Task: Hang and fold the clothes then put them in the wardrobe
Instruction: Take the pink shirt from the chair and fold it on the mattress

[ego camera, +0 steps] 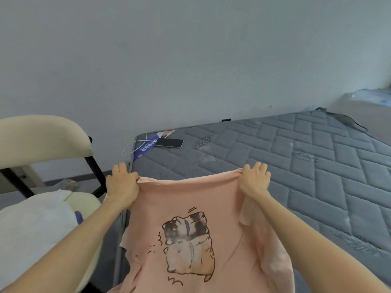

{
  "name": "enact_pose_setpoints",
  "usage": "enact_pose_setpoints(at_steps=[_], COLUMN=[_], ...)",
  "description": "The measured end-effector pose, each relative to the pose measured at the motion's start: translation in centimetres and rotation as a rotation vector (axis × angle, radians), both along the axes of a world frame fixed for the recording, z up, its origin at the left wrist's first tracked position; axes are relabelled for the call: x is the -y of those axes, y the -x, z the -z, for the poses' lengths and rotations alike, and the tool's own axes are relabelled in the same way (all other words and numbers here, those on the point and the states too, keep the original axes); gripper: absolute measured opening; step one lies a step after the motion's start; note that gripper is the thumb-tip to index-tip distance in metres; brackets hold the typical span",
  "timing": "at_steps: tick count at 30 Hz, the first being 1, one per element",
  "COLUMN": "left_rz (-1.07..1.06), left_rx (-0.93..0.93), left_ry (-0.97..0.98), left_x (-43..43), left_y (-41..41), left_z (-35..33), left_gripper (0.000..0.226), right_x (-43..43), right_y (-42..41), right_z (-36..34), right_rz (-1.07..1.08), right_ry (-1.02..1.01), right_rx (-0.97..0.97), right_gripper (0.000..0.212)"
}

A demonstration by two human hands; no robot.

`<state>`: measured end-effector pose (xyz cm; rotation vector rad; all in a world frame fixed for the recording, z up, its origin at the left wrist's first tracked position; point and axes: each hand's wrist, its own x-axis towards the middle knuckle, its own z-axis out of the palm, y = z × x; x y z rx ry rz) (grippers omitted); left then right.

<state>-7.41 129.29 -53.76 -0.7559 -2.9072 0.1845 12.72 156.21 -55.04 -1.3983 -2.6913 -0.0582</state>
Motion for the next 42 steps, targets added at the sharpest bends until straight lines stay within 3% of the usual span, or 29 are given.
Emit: enact_pose_setpoints(at_steps=[2,4,8,9,11,14,16,18,21,25,31,38,42], left_rz=[-0.078,-0.192,-0.487,-0.501,-0.398,-0.225,-0.034,0.156,0.207,0.228,0.179,0.178,0.012], left_rx=[0.08,0.276,0.935,0.987,0.904,0.675,0.702,0.787,0.797,0.795,0.812,0.748,0.713], left_ry=[0.04,-0.043,-0.688,-0.801,-0.872,-0.813,-0.861,-0.853,-0.675,-0.599,-0.638,-0.578,-0.487], left_x=[-1.3,-2.5,-5.1,-5.8,-7.4,-9.8,-11.1,-12.0,-11.4,-9.1,-5.3,-0.8,1.6], left_y=[1.0,2.1,3.8,4.2,5.2,5.9,6.0,6.1,6.3,5.3,1.4,-3.0,-5.9], left_z=[0.2,0.4,0.6,0.8,1.4,2.1,2.0,2.0,3.1,5.7,8.9,11.3,12.9], left_gripper=[0.025,0.026,0.016,0.017,0.026,0.041,0.053,0.077,0.1,0.088,0.071,0.057,0.055], right_x=[-1.1,-2.3,-4.0,-4.4,-5.5,-7.3,-8.2,-8.6,-7.9,-6.0,-2.8,2.1,5.8], right_y=[1.1,2.1,4.1,4.7,5.8,7.3,7.9,8.1,8.2,8.3,6.3,2.0,-0.9], right_z=[0.3,0.6,1.0,1.0,1.0,1.1,1.3,2.1,3.7,5.9,7.4,7.6,8.2], right_rz=[-0.023,-0.03,0.095,0.141,0.201,0.237,0.168,-0.015,-0.17,-0.223,-0.323,-0.38,-0.498], right_ry=[-0.064,-0.036,0.312,0.412,0.549,0.51,0.438,0.396,0.447,0.59,0.719,0.813,0.834], right_rx=[0.066,0.074,-0.118,-0.19,-0.307,-0.418,-0.489,-0.493,-0.351,-0.222,-0.134,-0.181,-0.079], right_gripper=[0.019,0.019,0.019,0.02,0.022,0.023,0.03,0.05,0.079,0.074,0.054,0.029,0.02])
